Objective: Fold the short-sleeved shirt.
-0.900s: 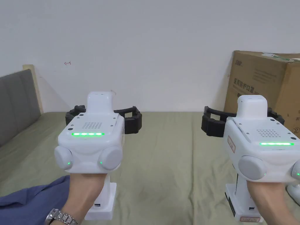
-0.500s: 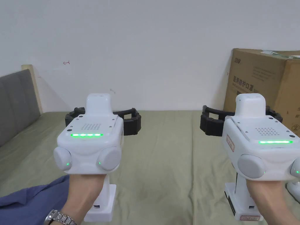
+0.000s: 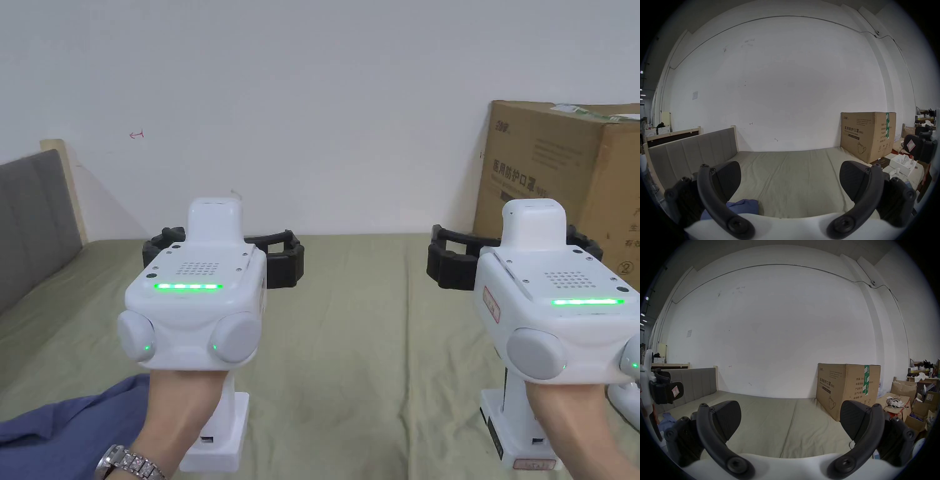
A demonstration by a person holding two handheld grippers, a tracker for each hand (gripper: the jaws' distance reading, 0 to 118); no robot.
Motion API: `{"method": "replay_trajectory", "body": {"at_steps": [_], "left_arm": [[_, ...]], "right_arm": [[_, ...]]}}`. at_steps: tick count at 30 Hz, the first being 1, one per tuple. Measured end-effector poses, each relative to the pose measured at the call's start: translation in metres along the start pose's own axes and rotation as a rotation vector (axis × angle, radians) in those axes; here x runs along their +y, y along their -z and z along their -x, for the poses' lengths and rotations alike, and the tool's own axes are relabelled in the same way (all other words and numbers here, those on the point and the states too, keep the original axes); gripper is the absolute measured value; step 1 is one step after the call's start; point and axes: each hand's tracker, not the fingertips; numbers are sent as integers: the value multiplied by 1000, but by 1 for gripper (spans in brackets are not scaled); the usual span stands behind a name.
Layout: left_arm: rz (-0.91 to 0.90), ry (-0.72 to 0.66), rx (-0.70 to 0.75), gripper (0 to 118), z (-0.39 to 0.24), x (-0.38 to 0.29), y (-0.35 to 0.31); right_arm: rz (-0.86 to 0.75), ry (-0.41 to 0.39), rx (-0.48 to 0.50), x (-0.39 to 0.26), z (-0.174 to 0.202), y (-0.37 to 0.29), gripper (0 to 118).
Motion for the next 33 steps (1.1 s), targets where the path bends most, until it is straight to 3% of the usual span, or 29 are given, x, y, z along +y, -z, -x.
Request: {"method": "replay_trajectory", "body": {"at_steps": [12,14,15,16,17,18,19,20,22,27,33], "left_arm": [[24,2,-9,118,-5,-3,-2],[27,-3,-10,111,-5,-4,-4],[23,-9,-10,89,-4,-4,-6],[16,-20,-7,55,-4,-4,-7],[15,-36,-13,12,-2,-4,-7],[15,-56,-14,0,0,-4,-10],[23,-103,-71,0,0,-5,-12],[31,-100,-99,0,0,-5,-14],[21,-60,-65,0,-4,-6,-14],[26,-2,-44,0,2,-10,-17],[109,-41,108,0,68,-28,-22]], "right_arm": [[7,-18,-12,-4,1,-4,118],[15,-7,-26,-2,0,-6,118],[21,8,-17,-2,-2,-8,117],[24,31,18,-2,-4,-9,113],[23,40,35,-1,-5,-10,101],[22,30,23,-1,-3,-11,57],[21,1,-20,-1,-2,-12,12],[22,-27,-67,-1,-2,-13,0],[30,9,-15,0,-4,-17,0],[45,25,-14,-4,8,-5,0],[81,16,158,-16,67,17,0]]}}
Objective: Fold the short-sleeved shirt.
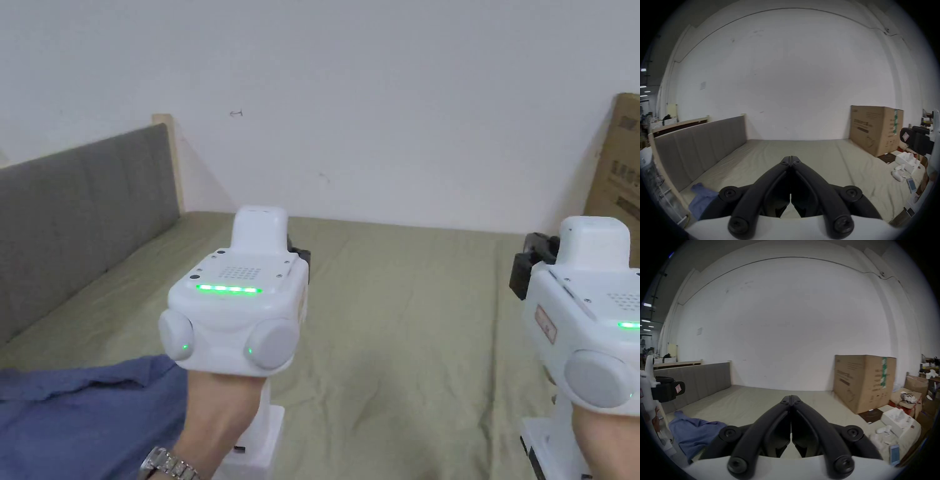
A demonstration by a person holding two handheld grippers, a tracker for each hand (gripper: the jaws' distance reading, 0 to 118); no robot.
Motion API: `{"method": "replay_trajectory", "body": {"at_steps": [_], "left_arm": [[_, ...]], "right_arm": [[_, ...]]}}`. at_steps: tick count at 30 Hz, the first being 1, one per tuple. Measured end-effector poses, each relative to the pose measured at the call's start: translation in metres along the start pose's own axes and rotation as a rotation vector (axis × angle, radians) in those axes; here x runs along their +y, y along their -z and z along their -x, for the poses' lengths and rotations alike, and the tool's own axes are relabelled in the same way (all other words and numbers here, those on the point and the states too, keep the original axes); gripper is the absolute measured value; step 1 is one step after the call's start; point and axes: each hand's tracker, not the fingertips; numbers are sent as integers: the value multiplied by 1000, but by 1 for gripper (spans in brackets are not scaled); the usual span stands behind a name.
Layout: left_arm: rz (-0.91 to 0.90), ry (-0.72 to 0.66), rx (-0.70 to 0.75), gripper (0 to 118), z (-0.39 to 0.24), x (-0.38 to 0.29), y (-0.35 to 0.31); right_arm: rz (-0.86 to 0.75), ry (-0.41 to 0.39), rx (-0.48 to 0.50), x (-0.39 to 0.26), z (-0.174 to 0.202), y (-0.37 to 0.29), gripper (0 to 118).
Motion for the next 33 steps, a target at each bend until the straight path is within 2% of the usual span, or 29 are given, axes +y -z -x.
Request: {"method": "replay_trajectory", "body": {"at_steps": [6,12,13,14,15,16,19,23,28,29,31,32,33], "left_arm": [[139,-37,122,0,75,-36,13],[368,-32,101,0,103,-92,46],[408,-32,102,6,104,-104,52],[448,-35,85,25,107,-114,60],[496,-37,78,78,109,-127,70],[565,-51,72,116,112,-141,80],[667,-84,68,115,112,-187,108],[793,-62,104,115,113,-219,121],[834,-95,149,96,125,-238,137],[820,-104,141,86,126,-235,136],[823,-102,156,38,127,-226,139],[820,-111,149,6,129,-222,140],[816,-104,153,7,132,-219,141]], "right_arm": [[56,3,171,-26,58,33,0],[146,-13,235,-60,88,66,0],[175,-4,255,-66,90,72,0],[199,8,275,-73,89,75,0],[217,8,278,-79,90,79,0],[225,-3,273,-86,91,84,0],[248,-23,273,-106,91,92,0],[285,12,271,-123,88,104,0],[315,8,274,-137,87,114,0],[317,5,272,-139,87,115,0],[319,18,269,-138,85,116,0],[318,29,269,-137,85,116,0],[312,37,267,-136,84,115,0]]}}
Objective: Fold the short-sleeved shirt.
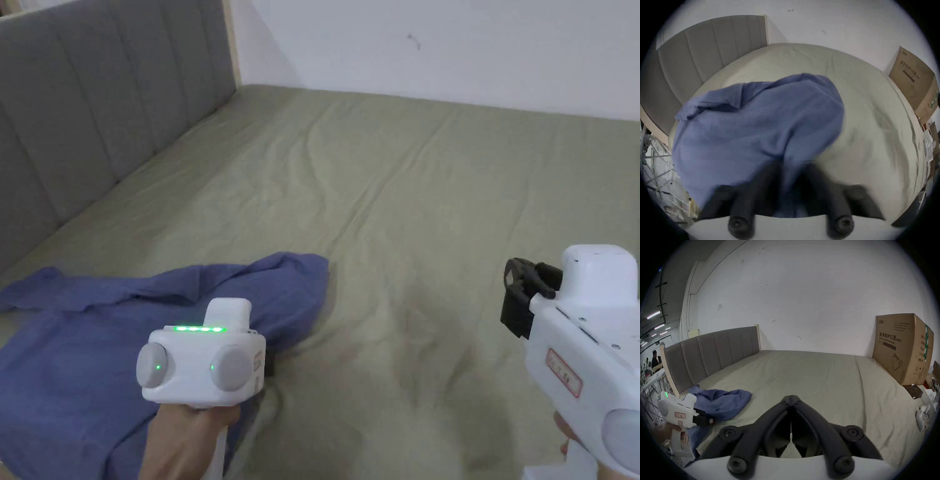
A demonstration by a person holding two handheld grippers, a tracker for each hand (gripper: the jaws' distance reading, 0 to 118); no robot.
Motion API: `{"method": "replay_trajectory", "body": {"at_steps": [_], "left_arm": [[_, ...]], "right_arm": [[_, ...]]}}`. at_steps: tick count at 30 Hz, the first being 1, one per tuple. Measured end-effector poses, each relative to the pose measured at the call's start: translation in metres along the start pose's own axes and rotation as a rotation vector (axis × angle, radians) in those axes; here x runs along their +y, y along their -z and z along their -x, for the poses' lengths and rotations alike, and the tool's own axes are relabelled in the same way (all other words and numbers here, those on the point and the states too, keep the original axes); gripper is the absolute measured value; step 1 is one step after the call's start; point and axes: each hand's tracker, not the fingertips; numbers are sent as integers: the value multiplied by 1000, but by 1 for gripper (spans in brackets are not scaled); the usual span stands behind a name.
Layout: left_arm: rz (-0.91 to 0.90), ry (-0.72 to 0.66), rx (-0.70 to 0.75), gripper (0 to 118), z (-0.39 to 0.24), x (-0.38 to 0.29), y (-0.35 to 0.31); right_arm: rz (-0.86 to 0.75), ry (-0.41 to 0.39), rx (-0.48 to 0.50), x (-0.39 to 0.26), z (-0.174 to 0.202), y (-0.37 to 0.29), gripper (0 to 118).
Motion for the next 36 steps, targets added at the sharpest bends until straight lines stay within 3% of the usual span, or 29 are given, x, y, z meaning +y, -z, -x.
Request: {"method": "replay_trajectory", "body": {"at_steps": [1,5,8,12,17,23,29,36], "left_arm": [[-7,14,70,7,2,4,-1],[-37,-136,-6,7,20,19,-21],[-171,-76,28,7,9,39,-59],[-339,-99,-76,7,-20,79,-116],[-579,63,-287,7,-116,122,-186],[-671,293,-637,7,-279,109,-226],[-339,525,-759,7,-400,15,-164],[-58,640,-747,7,-441,-79,-97]], "right_arm": [[-8,4,-4,1,0,-2,0],[-46,21,-9,13,-6,-19,0],[-84,35,-28,26,-17,-37,0],[-158,60,-76,46,-39,-71,0],[-241,103,-152,66,-78,-124,0],[-300,105,-301,72,-128,-185,0],[-272,128,-399,53,-168,-219,0],[-197,151,-436,22,-192,-221,0]]}}
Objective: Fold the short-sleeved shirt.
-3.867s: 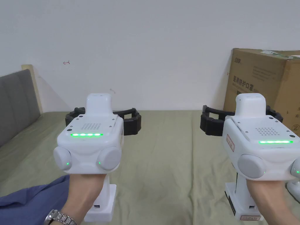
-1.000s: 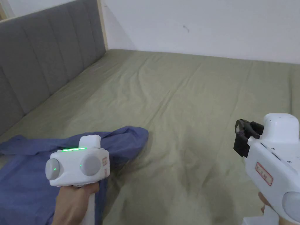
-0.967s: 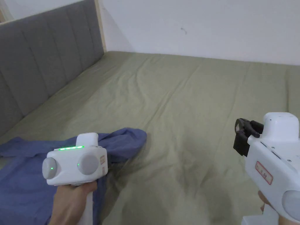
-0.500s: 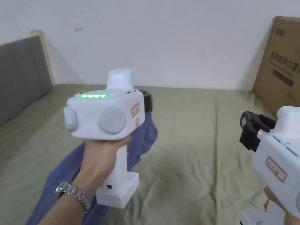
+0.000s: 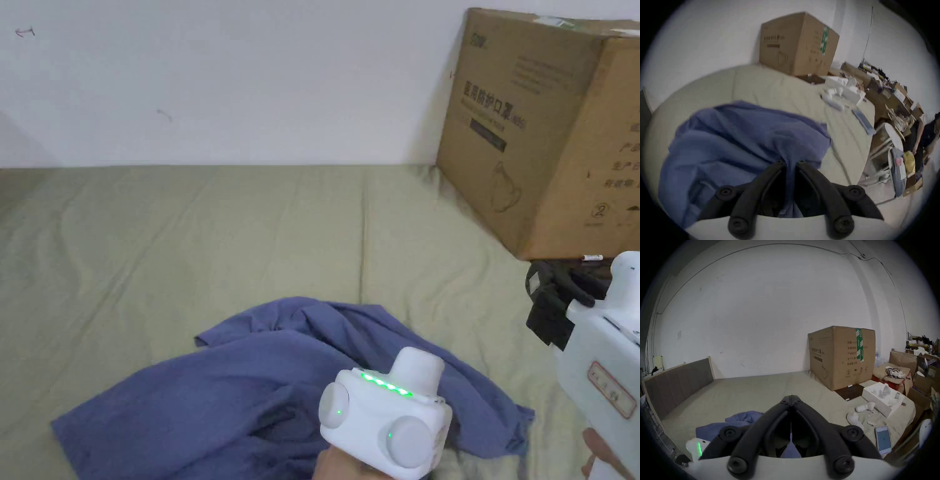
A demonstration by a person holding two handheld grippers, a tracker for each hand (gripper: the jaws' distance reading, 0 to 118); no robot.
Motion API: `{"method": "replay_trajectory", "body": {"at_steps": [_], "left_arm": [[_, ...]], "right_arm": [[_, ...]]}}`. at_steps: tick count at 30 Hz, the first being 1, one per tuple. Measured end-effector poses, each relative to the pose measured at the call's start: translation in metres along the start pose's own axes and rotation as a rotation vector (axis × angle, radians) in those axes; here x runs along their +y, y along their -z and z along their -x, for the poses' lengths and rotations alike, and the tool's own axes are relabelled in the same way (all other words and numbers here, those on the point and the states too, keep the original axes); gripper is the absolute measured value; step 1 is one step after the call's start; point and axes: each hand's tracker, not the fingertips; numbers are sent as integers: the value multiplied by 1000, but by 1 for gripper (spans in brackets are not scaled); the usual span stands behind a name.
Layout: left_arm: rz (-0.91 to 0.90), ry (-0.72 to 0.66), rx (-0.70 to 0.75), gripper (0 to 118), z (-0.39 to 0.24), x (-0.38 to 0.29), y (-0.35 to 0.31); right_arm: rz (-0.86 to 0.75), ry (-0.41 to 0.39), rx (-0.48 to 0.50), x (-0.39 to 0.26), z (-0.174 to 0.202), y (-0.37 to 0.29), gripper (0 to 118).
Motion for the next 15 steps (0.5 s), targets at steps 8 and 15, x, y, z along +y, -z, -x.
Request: {"method": "replay_trajectory", "body": {"at_steps": [8,15], "left_arm": [[-122,-127,32,108,37,12,-48],[-563,-225,319,107,101,18,-223]], "right_arm": [[19,12,32,-6,5,5,0],[-50,-24,87,10,23,-11,0]]}}
